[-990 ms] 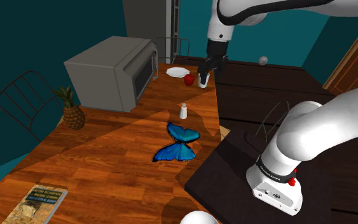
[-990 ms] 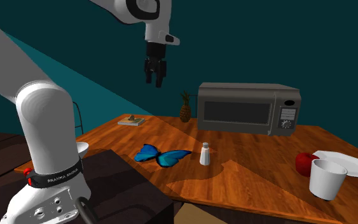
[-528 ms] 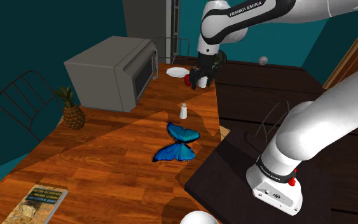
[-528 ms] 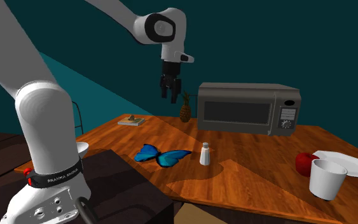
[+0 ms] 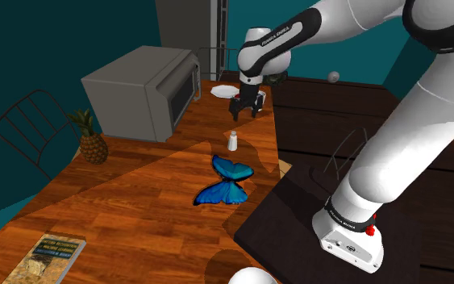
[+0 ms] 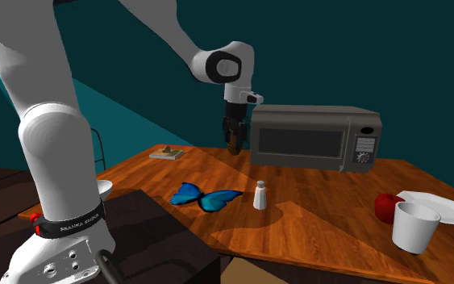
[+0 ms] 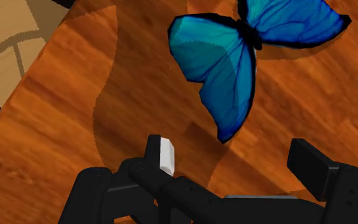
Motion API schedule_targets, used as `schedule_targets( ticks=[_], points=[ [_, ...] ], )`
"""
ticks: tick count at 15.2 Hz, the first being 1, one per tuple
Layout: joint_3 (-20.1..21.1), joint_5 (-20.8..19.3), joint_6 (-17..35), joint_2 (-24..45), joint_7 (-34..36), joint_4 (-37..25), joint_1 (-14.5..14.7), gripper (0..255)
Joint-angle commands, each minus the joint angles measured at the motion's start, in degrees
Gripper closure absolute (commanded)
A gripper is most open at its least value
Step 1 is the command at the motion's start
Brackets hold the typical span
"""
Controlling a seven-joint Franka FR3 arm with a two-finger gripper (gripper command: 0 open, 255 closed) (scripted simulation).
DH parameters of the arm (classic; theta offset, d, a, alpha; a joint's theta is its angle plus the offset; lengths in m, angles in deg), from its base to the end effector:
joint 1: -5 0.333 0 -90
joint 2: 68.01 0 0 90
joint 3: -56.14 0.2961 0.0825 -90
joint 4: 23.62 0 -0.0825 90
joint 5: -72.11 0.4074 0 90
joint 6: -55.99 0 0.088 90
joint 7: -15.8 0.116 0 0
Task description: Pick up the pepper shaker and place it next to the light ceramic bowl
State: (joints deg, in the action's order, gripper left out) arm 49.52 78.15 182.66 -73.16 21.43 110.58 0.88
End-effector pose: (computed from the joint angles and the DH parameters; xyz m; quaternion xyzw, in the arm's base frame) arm 0.4992 -0.0900 0.3231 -0.9834 0.1738 0.0191 0.0476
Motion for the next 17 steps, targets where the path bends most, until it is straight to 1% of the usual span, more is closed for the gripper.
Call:
schedule_targets(
  ticks=[1, 6, 12, 13, 17],
  points=[
    [-0.4, 0.7, 2.8, 4.7, -0.2, -2.2, -0.3, 0],
    [-1.1, 2.7, 8.0, 15.4, -0.5, -8.1, -1.3, 0],
    [-1.4, 5.4, 12.0, 28.2, -0.8, -17.3, -3.2, 0],
    [-1.4, 5.6, 12.3, 29.6, -0.8, -18.4, -3.4, 0],
    [-0.9, 6.3, 14.6, 31.9, -1.3, -18.4, -3.6, 0]
  ],
)
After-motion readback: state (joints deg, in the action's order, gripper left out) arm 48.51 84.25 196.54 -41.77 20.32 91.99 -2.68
